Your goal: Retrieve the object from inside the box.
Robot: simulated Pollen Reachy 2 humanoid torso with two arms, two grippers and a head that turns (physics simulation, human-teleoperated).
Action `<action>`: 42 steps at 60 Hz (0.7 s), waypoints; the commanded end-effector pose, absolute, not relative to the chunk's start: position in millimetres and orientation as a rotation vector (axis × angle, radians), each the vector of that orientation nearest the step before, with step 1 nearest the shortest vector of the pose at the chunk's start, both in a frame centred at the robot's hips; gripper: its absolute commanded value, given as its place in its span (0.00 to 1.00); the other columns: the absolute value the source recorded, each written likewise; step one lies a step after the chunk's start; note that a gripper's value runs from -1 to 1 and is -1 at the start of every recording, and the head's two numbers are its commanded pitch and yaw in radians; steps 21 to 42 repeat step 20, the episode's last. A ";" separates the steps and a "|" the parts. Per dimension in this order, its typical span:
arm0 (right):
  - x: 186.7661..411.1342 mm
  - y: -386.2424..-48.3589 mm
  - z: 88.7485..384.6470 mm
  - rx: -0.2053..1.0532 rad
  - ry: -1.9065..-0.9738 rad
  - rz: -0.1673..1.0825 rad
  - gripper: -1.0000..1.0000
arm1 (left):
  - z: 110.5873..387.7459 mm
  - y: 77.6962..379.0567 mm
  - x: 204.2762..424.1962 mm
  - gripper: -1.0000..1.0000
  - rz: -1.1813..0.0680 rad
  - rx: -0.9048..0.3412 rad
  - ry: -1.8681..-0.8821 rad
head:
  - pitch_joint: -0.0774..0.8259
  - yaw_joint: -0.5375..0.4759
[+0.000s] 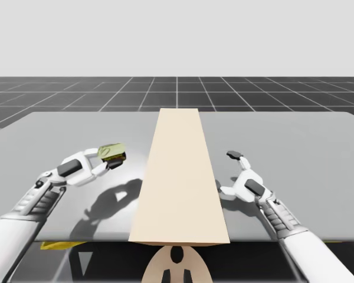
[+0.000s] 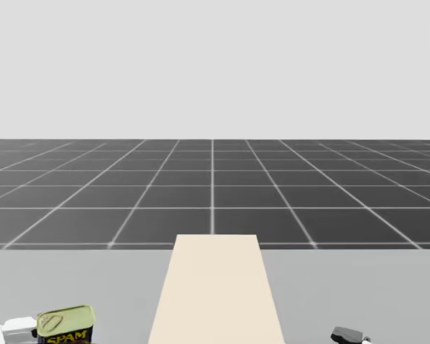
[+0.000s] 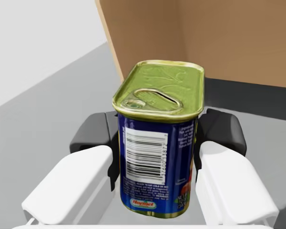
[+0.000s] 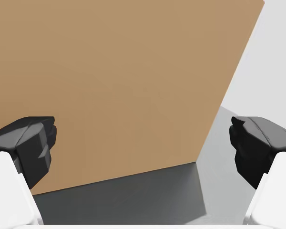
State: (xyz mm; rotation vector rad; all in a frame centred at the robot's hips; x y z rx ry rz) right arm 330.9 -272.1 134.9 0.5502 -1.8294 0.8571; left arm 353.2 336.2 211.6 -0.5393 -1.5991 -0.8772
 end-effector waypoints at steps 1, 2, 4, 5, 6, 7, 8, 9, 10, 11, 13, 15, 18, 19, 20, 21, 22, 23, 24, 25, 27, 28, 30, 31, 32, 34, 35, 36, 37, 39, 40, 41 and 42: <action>330.9 -274.2 136.4 0.553 -1.846 0.853 0.00 | 273.6 343.0 363.2 1.00 -0.885 -0.450 -1.749 | 0.16 0.52; 331.0 -274.3 136.5 0.553 -1.846 0.852 0.00 | 276.2 342.9 363.2 1.00 -0.886 -0.443 -1.753 | 0.16 0.52; 331.1 -274.7 136.8 0.554 -1.847 0.850 0.00 | 286.5 343.0 363.7 1.00 -0.888 -0.426 -1.771 | 0.16 0.52; 331.0 -274.7 136.8 0.554 -1.847 0.850 0.00 | 289.3 342.8 363.7 1.00 -0.889 -0.422 -1.776 | 0.16 0.52; 331.1 -274.9 136.8 0.553 -1.847 0.849 0.00 | 298.2 342.3 364.1 1.00 -0.890 -0.407 -1.792 | 0.16 0.51; 331.2 -275.0 136.9 0.554 -1.847 0.848 0.00 | 301.2 342.1 364.2 1.00 -0.889 -0.402 -1.799 | 0.16 0.51; 331.2 -275.1 136.9 0.555 -1.846 0.847 0.00 | 304.4 341.8 364.3 1.00 -0.889 -0.398 -1.804 | 0.16 0.51; 331.3 -275.2 137.0 0.556 -1.846 0.846 0.00 | 310.8 341.3 364.5 1.00 -0.893 -0.386 -1.815 | 0.16 0.51; 331.3 -275.3 137.0 0.556 -1.847 0.847 0.00 | 317.6 340.7 364.8 1.00 -0.895 -0.374 -1.827 | 0.16 0.51; 331.4 -275.3 137.0 0.556 -1.847 0.847 0.00 | 321.1 340.4 364.9 1.00 -0.897 -0.369 -1.834 | 0.16 0.51; 331.5 -275.5 137.0 0.555 -1.847 0.847 0.00 | 335.8 339.5 365.3 1.00 -0.903 -0.350 -1.860 | 0.16 0.51; 331.5 -275.4 136.9 0.555 -1.846 0.848 0.00 | 351.2 338.7 365.7 1.00 -0.903 -0.326 -1.890 | 0.16 0.51; 331.7 -275.6 136.9 0.560 -1.845 0.846 0.00 | 367.0 337.6 365.9 1.00 -0.895 -0.310 -1.925 | 0.16 0.50; 331.8 -275.7 136.8 0.561 -1.844 0.845 0.00 | 374.6 336.9 366.0 1.00 -0.892 -0.301 -1.942 | 0.17 0.50; 331.8 -275.7 136.8 0.562 -1.843 0.844 0.00 | 378.4 336.5 365.9 1.00 -0.889 -0.293 -1.952 | 0.17 0.50; 331.8 -275.7 136.8 0.562 -1.843 0.844 0.00 | 378.4 336.5 365.9 1.00 -0.889 -0.293 -1.952 | 0.17 0.50; 331.8 -275.7 136.8 0.562 -1.843 0.844 0.00 | 378.4 336.5 365.9 1.00 -0.889 -0.293 -1.952 | 0.17 0.50; 331.8 -275.7 136.8 0.562 -1.843 0.844 0.00 | 378.4 336.5 365.9 1.00 -0.889 -0.293 -1.952 | 0.17 0.50; 331.8 -275.7 136.8 0.562 -1.843 0.844 0.00 | 378.4 336.5 365.9 1.00 -0.889 -0.293 -1.952 | 0.17 0.50; 331.8 -275.7 136.8 0.562 -1.843 0.844 0.00 | 378.4 336.5 365.9 1.00 -0.889 -0.293 -1.952 | 0.17 0.50; 331.8 -275.7 136.8 0.562 -1.843 0.844 0.00 | 378.4 336.5 365.9 1.00 -0.889 -0.293 -1.952 | 0.17 0.50; 331.8 -275.7 136.8 0.562 -1.843 0.844 0.00 | 378.4 336.5 365.9 1.00 -0.889 -0.293 -1.952 | 0.17 0.50; 331.8 -275.7 136.8 0.562 -1.843 0.844 0.00 | 378.4 336.5 365.9 1.00 -0.889 -0.293 -1.952 | 0.17 0.50; 331.8 -275.7 136.8 0.562 -1.843 0.844 0.00 | 378.4 336.5 365.9 1.00 -0.889 -0.293 -1.952 | 0.17 0.50; 331.8 -275.7 136.8 0.562 -1.843 0.844 0.00 | 378.4 336.5 365.9 1.00 -0.889 -0.293 -1.952 | 0.17 0.50; 331.8 -275.7 136.8 0.562 -1.843 0.844 0.00 | 378.4 336.5 365.9 1.00 -0.889 -0.293 -1.952 | 0.17 0.50; 331.8 -275.7 136.8 0.562 -1.843 0.844 0.00 | 378.4 336.5 365.9 1.00 -0.889 -0.293 -1.952 | 0.17 0.50; 331.8 -275.7 136.8 0.562 -1.843 0.844 0.00 | 378.4 336.5 365.9 1.00 -0.889 -0.293 -1.952 | 0.17 0.50; 331.8 -275.7 136.8 0.562 -1.843 0.844 0.00 | 378.4 336.5 365.9 1.00 -0.889 -0.293 -1.952 | 0.17 0.50; 331.8 -275.7 136.8 0.562 -1.843 0.844 0.00 | 378.4 336.5 365.9 1.00 -0.889 -0.293 -1.952 | 0.17 0.50; 331.8 -275.7 136.8 0.562 -1.843 0.844 0.00 | 378.4 336.5 365.9 1.00 -0.889 -0.293 -1.952 | 0.17 0.50; 331.8 -275.7 136.8 0.562 -1.843 0.844 0.00 | 378.4 336.5 365.9 1.00 -0.889 -0.293 -1.952 | 0.17 0.50; 331.8 -275.7 136.8 0.562 -1.843 0.844 0.00 | 378.4 336.5 365.9 1.00 -0.889 -0.293 -1.952 | 0.17 0.50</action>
